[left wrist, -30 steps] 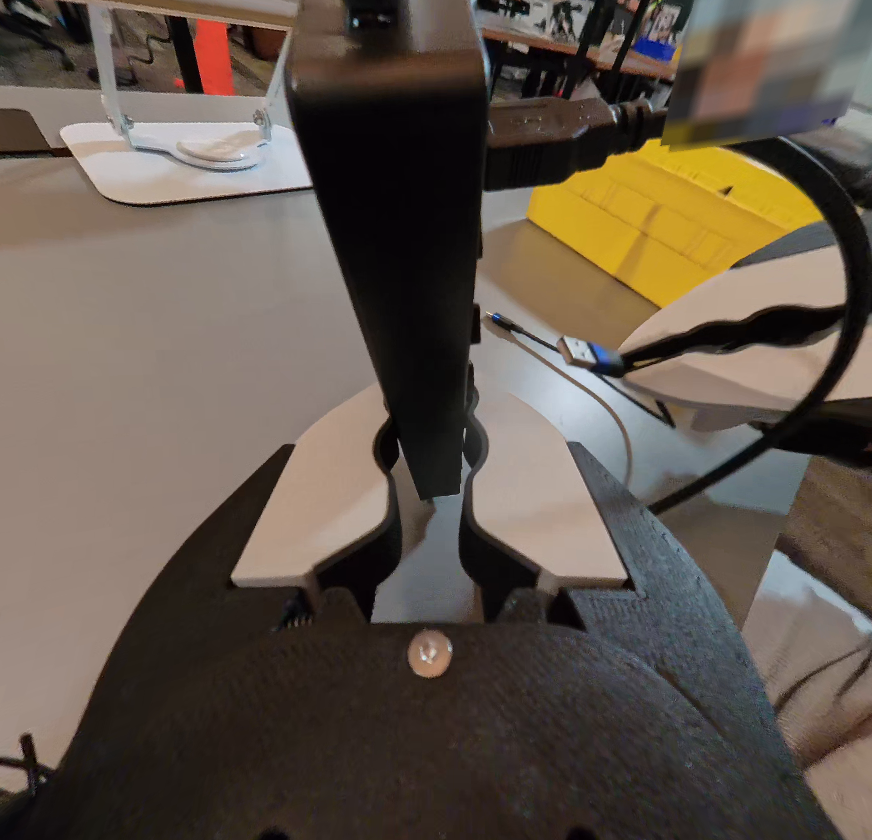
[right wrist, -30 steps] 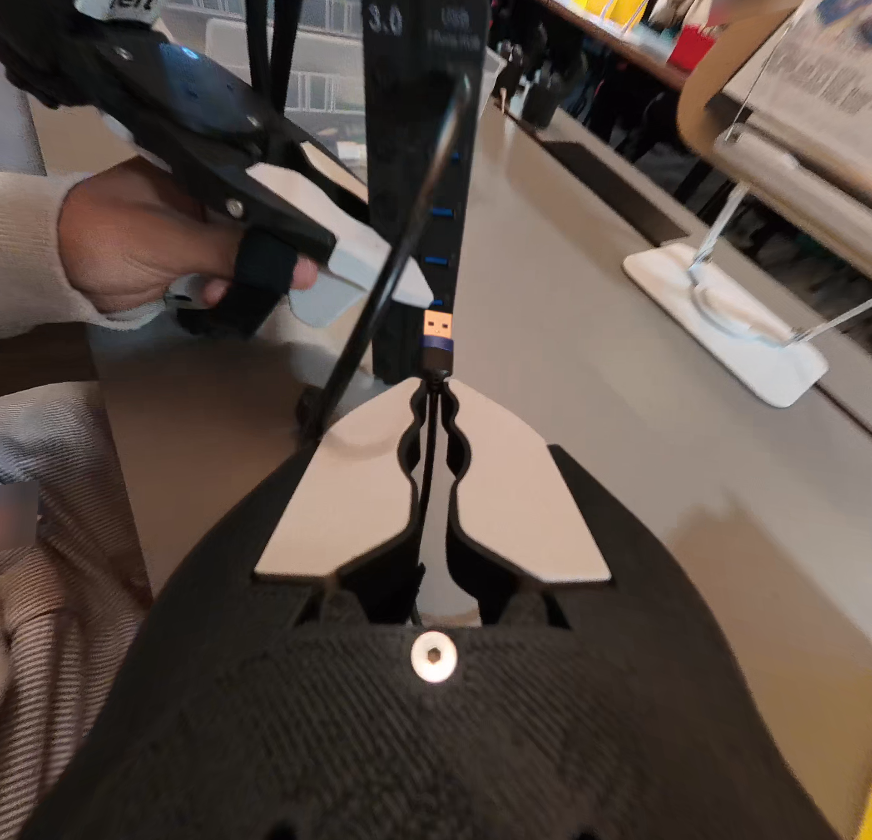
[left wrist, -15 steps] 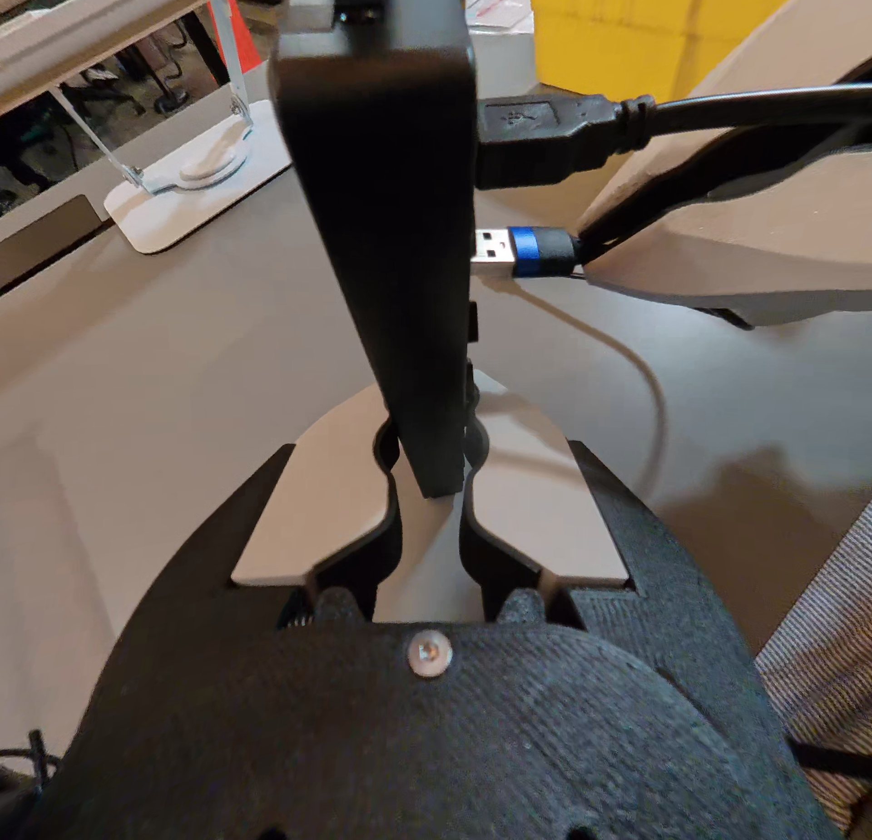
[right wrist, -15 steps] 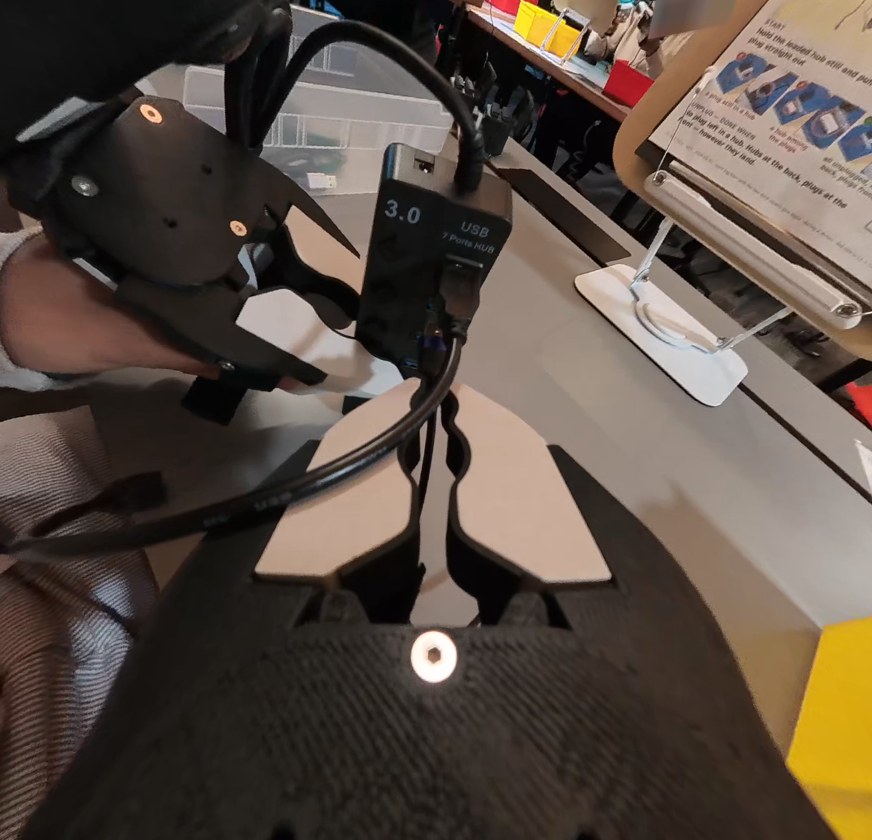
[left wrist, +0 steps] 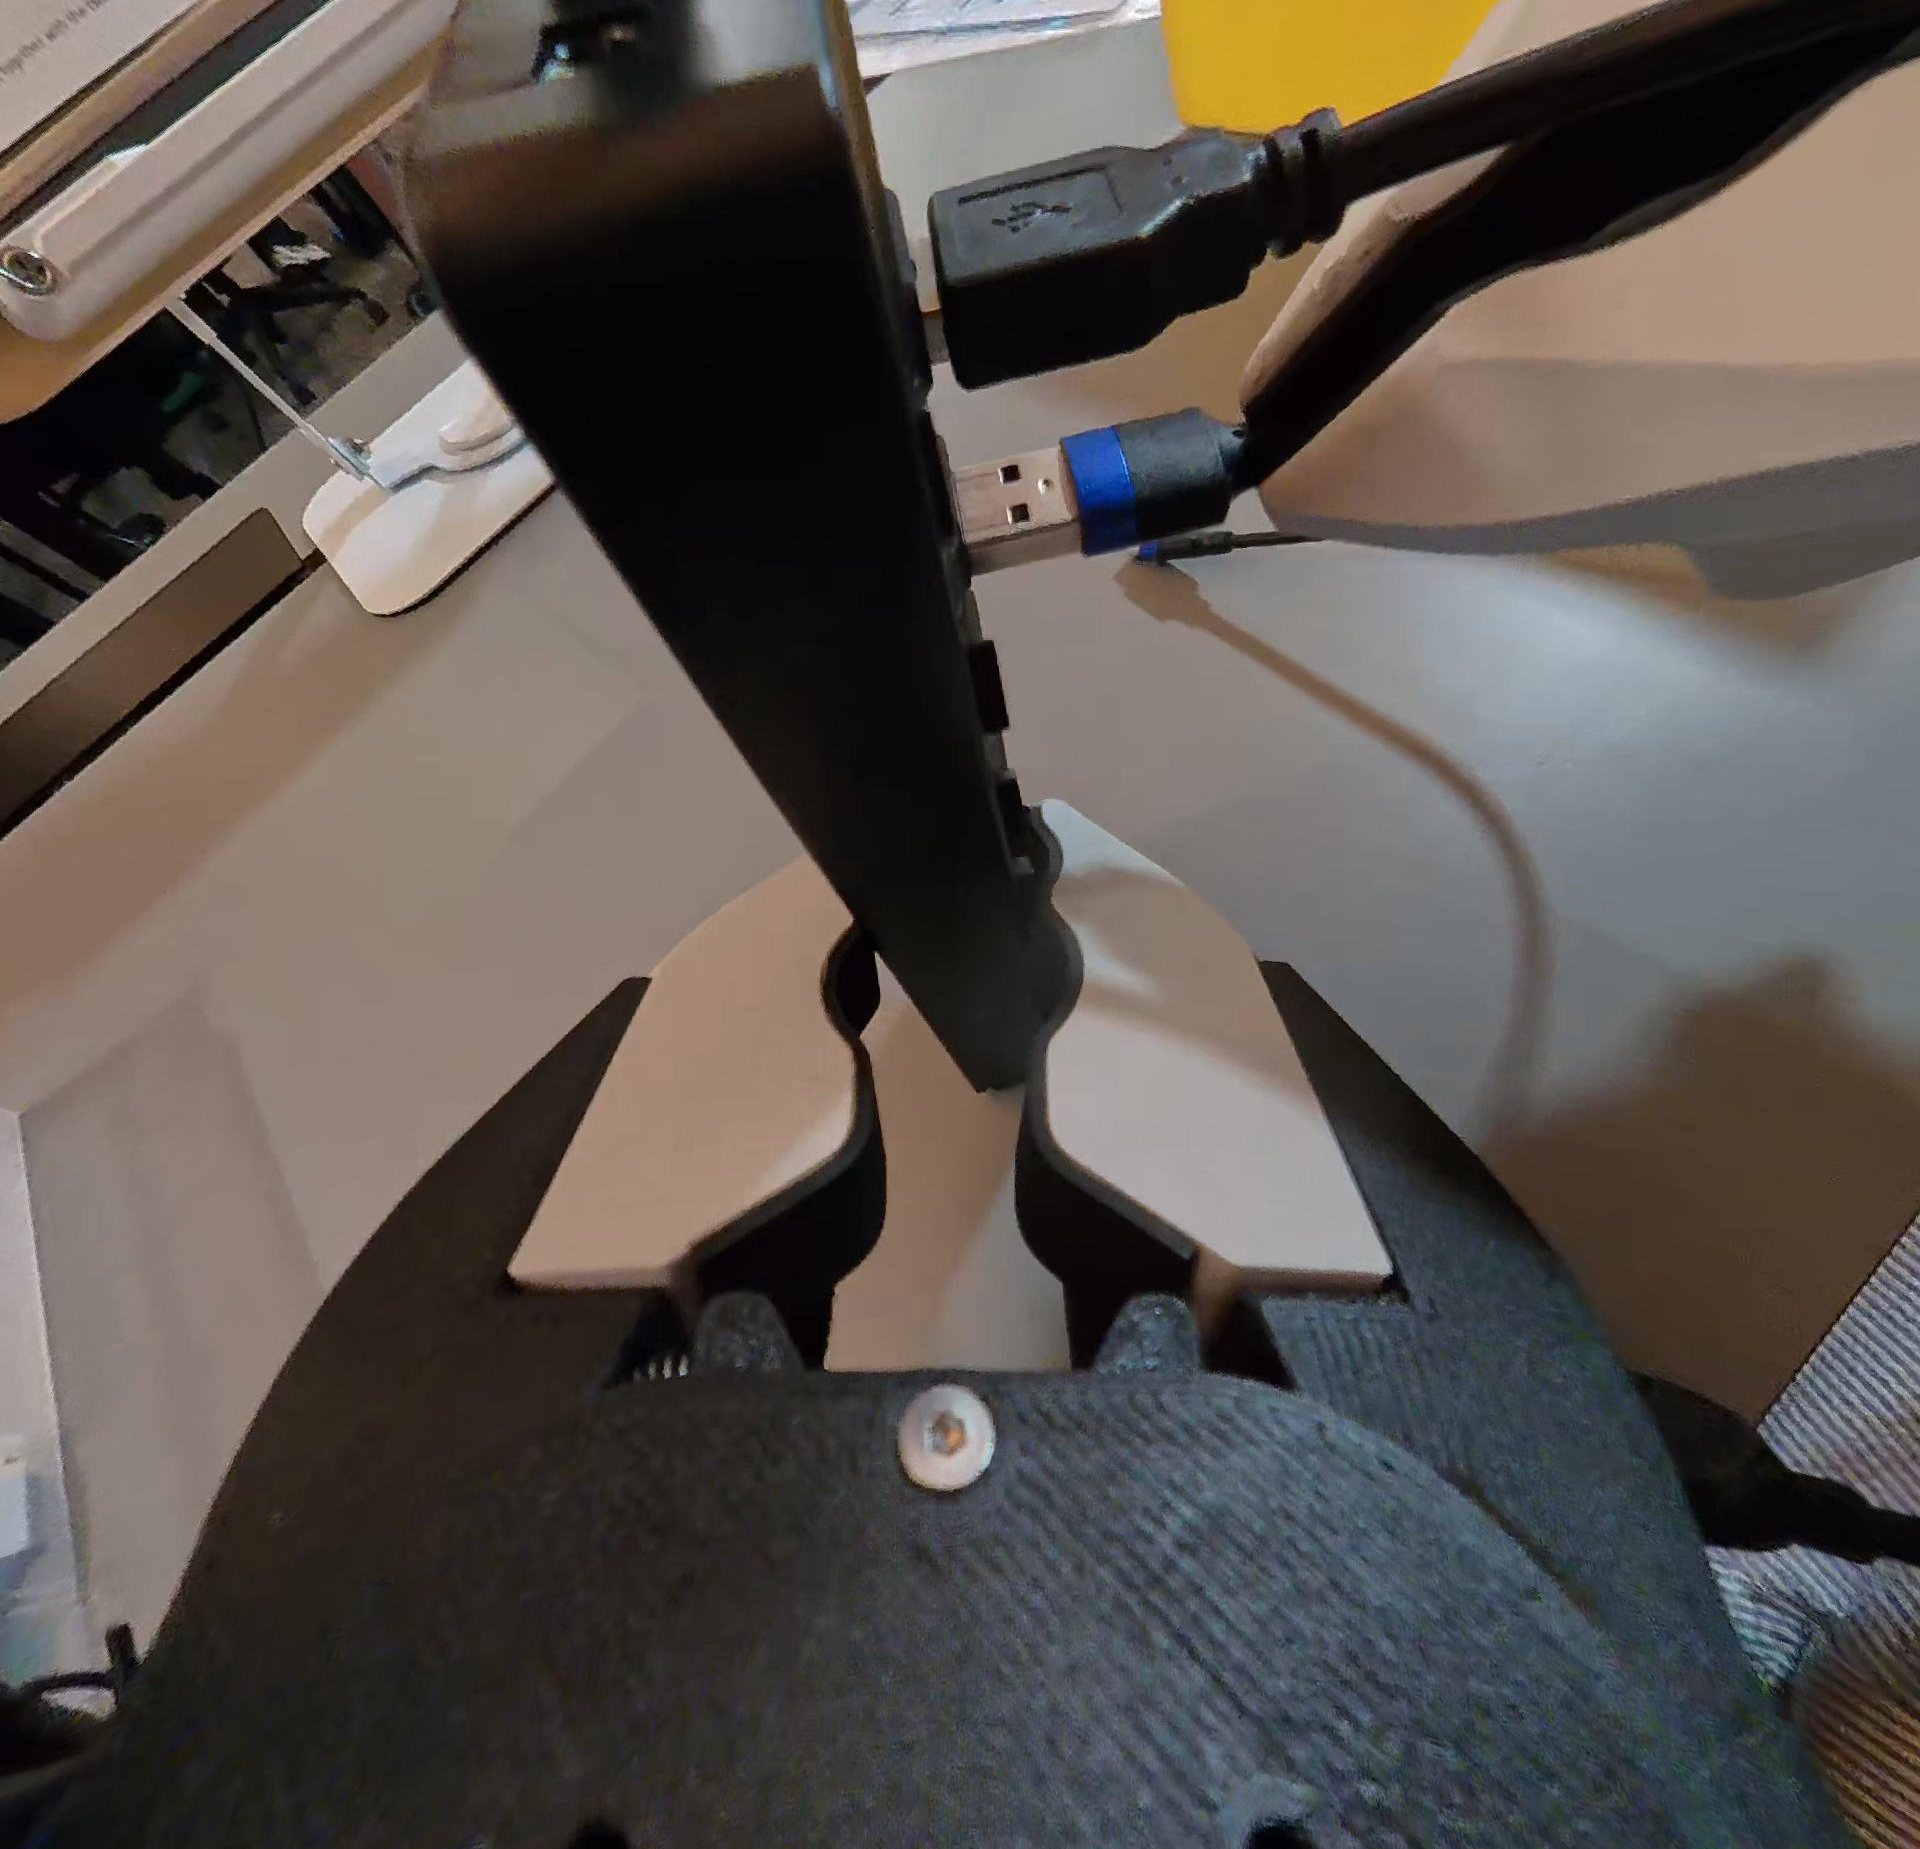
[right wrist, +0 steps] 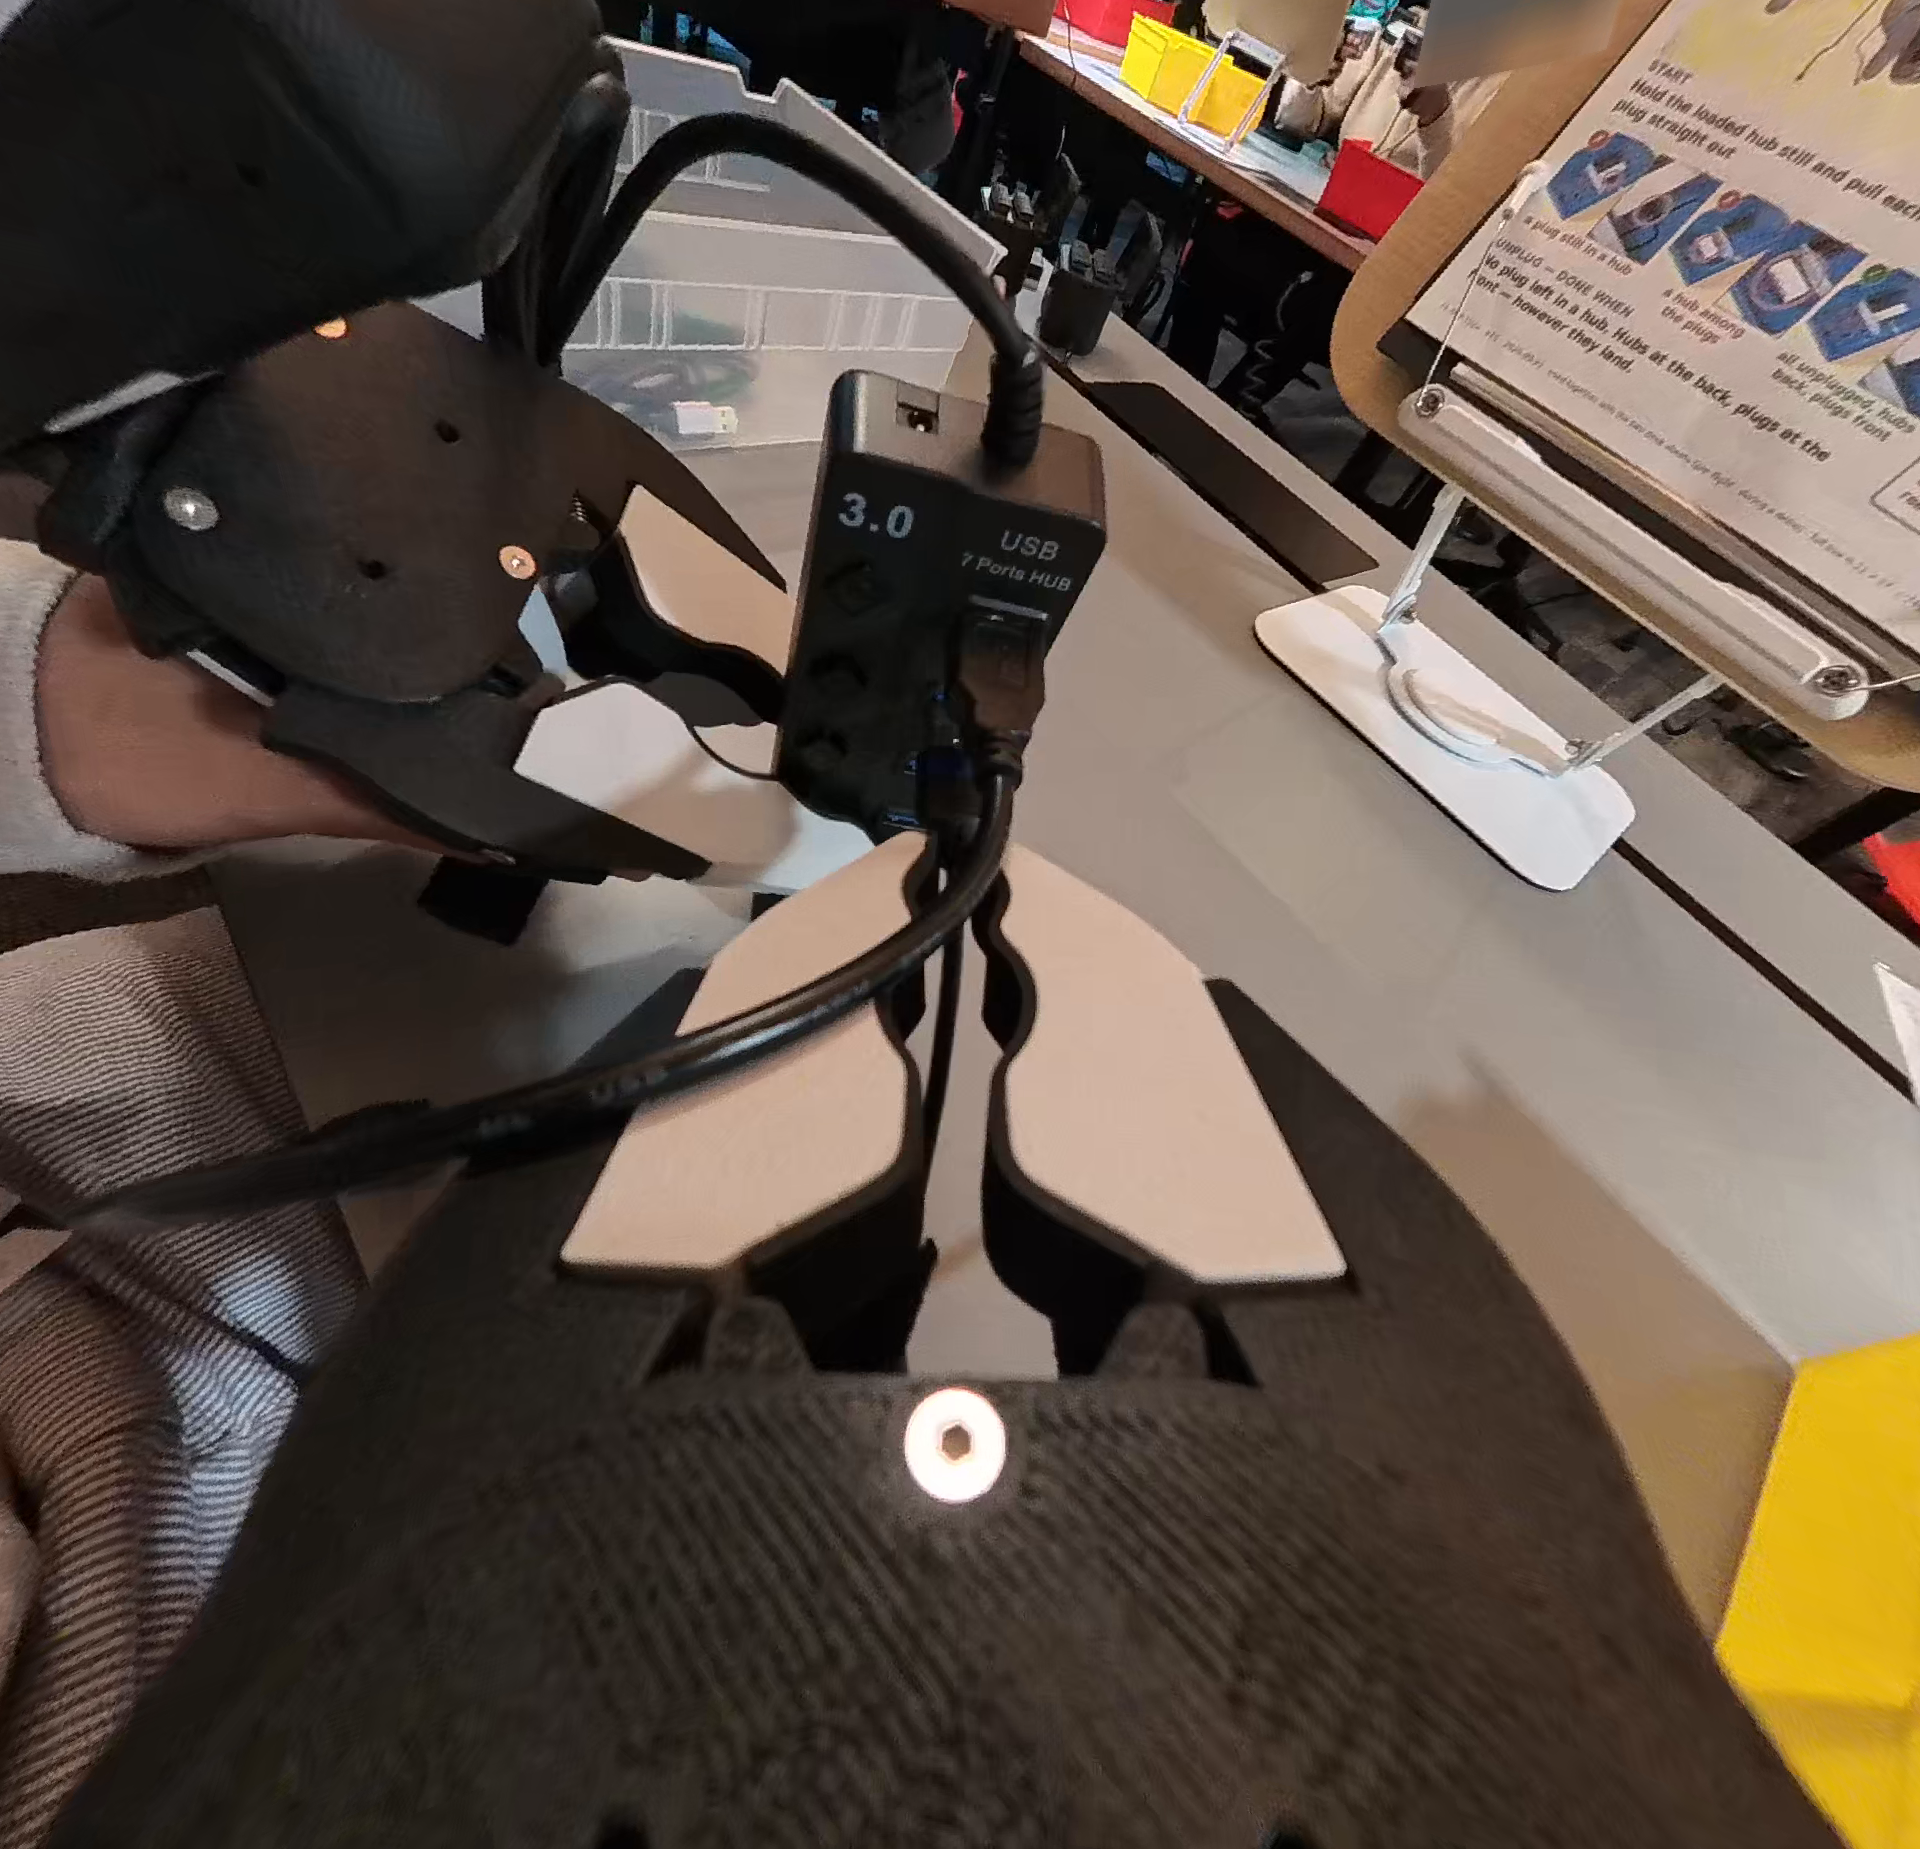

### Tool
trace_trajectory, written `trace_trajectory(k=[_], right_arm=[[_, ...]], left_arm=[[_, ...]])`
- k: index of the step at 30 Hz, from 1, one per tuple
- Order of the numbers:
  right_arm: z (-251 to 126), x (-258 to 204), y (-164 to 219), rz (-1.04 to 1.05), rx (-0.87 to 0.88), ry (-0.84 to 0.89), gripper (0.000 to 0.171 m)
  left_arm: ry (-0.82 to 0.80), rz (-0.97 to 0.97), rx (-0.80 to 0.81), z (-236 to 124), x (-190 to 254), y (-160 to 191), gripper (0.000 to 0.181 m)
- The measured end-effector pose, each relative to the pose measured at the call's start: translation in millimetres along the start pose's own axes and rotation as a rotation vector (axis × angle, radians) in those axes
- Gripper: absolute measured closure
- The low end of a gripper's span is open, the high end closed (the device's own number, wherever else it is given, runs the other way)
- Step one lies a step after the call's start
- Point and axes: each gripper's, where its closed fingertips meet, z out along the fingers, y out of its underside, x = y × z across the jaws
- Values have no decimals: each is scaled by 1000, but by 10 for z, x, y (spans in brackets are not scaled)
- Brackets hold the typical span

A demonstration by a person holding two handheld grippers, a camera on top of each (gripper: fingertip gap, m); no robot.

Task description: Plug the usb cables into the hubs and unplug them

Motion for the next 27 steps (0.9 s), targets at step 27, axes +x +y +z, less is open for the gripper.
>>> trace_trajectory(k=[27], right_arm=[[-47, 5, -31, 96, 70, -79, 165]], left_arm=[[7, 159, 50, -7, 75, -49, 152]])
